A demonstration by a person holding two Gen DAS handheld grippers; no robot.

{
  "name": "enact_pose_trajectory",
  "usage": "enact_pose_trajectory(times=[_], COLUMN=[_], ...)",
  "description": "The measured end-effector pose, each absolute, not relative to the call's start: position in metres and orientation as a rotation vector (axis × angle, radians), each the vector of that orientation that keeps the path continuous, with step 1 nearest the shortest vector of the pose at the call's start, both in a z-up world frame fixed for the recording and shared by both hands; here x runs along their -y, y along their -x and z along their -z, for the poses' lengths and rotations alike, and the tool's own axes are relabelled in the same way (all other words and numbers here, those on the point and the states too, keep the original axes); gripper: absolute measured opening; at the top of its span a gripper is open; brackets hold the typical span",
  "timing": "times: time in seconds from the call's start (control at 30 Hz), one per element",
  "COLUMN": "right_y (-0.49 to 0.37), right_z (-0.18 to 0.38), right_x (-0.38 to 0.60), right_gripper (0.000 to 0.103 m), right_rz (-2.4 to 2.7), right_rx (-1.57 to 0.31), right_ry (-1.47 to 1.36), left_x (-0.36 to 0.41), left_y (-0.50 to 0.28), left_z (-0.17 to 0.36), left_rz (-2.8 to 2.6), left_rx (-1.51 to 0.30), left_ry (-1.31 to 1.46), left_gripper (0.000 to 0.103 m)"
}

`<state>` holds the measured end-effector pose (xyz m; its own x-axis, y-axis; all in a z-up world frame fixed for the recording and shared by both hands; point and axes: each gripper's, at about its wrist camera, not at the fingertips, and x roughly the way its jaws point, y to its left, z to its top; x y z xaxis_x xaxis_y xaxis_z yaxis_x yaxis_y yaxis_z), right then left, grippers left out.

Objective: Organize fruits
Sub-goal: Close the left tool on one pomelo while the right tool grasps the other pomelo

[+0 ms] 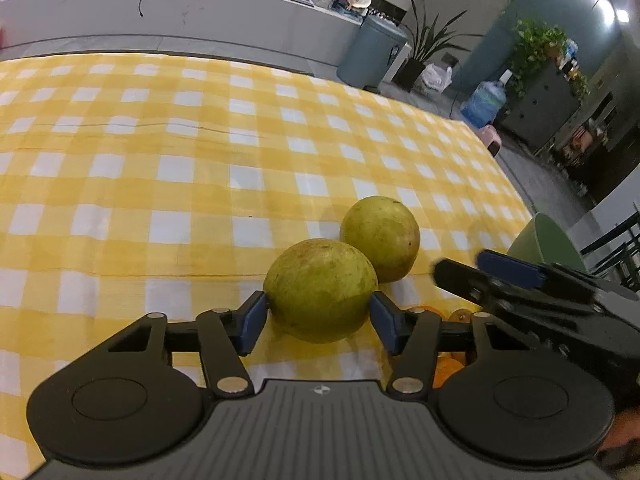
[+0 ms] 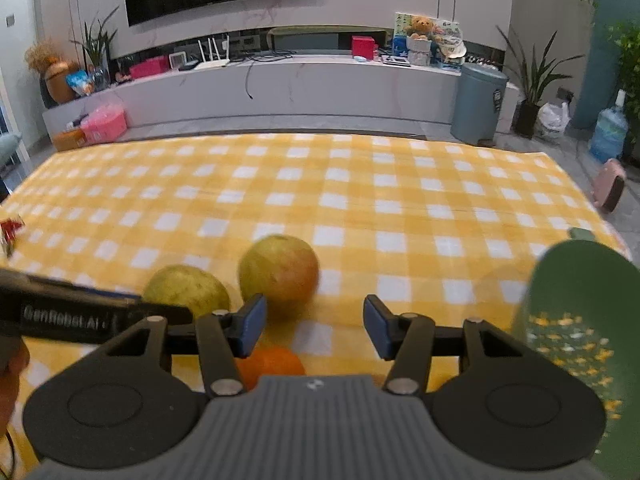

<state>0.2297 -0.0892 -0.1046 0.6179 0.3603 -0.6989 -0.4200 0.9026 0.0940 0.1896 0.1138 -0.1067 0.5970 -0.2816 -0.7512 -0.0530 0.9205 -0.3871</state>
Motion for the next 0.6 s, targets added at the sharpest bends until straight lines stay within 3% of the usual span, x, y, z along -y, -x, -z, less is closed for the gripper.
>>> enact_pose_trajectory(times=[0.07, 0.23, 0.4, 0.6], right_y=[-0.237, -0.257, -0.267, -0.278], right_z=[0.105, 0.115, 0.119, 0.13], right_x=[0.081, 0.07, 0.067, 0.064], right_gripper=[0.065, 0.065, 0.065, 0.065], right_rz=[-0.444, -0.437, -0.436, -0.448], right_rx=[-0.79, -0.833, -0.849, -0.886], right_ry=[0.053, -0.015, -0.074, -0.115], left_x=[-0.114, -0.111, -0.105, -0.104], left_y=[-0.188, -0.19, -0.192, -0.202], left_z=[0.105, 0.107, 0.115, 0.121], left_rz=[0.136, 0.148, 0.141, 0.111], left_rx=[-0.908, -0.862, -0.836, -0.796], left_ry=[0.378, 0.32, 0.257, 0.257], left_gripper=[0.059, 0.06, 0.079, 0.082])
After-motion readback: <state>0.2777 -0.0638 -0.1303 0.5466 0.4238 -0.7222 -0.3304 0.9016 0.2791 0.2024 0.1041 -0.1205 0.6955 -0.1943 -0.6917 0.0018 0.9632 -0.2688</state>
